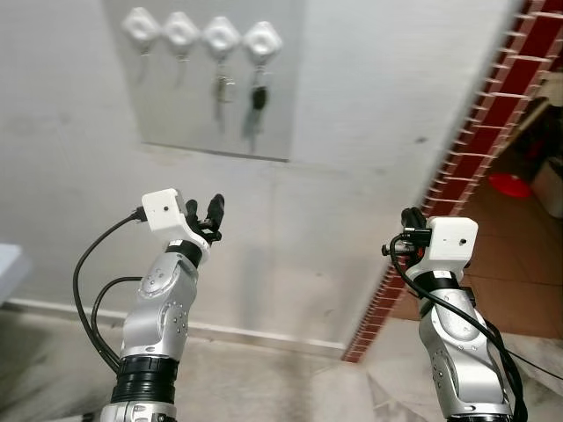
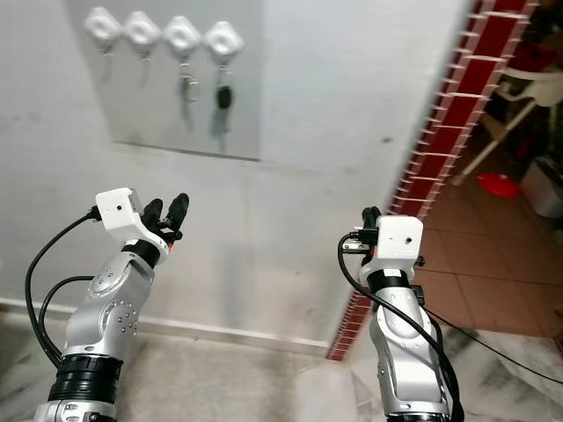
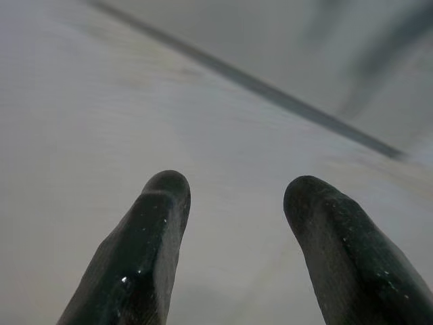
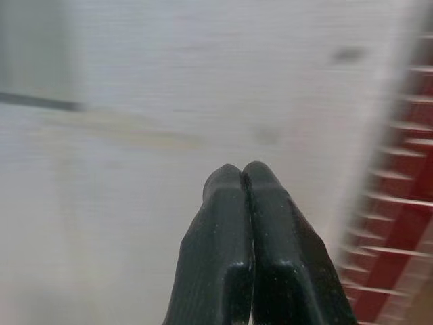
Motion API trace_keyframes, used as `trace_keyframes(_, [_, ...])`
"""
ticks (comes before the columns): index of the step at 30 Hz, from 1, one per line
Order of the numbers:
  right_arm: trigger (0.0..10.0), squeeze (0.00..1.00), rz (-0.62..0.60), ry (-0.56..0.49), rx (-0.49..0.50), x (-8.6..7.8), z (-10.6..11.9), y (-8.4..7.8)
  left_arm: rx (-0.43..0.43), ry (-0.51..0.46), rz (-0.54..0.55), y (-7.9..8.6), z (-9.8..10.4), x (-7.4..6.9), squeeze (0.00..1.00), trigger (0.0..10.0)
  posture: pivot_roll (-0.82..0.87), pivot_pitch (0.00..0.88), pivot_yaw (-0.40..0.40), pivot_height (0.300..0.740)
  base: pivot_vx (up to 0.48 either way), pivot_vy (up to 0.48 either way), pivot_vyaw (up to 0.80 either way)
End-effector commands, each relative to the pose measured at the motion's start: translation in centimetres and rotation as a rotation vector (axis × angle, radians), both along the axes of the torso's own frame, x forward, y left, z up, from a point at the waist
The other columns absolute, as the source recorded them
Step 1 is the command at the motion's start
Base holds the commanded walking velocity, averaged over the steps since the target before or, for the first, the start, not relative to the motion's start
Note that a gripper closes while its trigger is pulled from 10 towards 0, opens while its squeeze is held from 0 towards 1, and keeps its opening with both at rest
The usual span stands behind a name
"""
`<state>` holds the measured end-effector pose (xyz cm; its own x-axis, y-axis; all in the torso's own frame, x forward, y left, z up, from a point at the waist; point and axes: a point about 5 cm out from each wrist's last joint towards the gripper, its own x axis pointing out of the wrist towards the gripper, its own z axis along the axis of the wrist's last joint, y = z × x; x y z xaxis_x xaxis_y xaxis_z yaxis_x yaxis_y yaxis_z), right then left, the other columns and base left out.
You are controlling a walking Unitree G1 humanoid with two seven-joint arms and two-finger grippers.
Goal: Hang keys on a hook
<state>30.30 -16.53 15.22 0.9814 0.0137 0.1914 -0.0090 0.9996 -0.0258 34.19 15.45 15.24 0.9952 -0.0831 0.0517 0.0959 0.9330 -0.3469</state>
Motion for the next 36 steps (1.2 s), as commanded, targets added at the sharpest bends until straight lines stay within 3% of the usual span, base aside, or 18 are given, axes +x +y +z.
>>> trace_keyframes(1, [10.0,0.0,-0.01,-0.016,-0.01,-0.14,0.44,-0.33,0.003,0.005,-0.009,-0.24,0.01,-0.01,0.0,10.0,0.05,0.112,-0.032,0.74,0.0,0.48,0.0])
trace_keyframes(16, [10.0,0.0,-0.012,-0.014,-0.005,-0.23,0.4,-0.31,0.007,0.011,-0.015,-0.25,0.01,-0.03,0.0,10.0,0.05,0.113,-0.03,0.74,0.0,0.451,0.0])
trace_keyframes(36, [10.0,0.0,-0.001,-0.015,-0.01,-0.23,0.4,-0.1,0.023,0.01,-0.021,-0.61,0.21,0.08,0.0,10.0,0.05,0.098,-0.029,0.74,0.0,0.0,0.0])
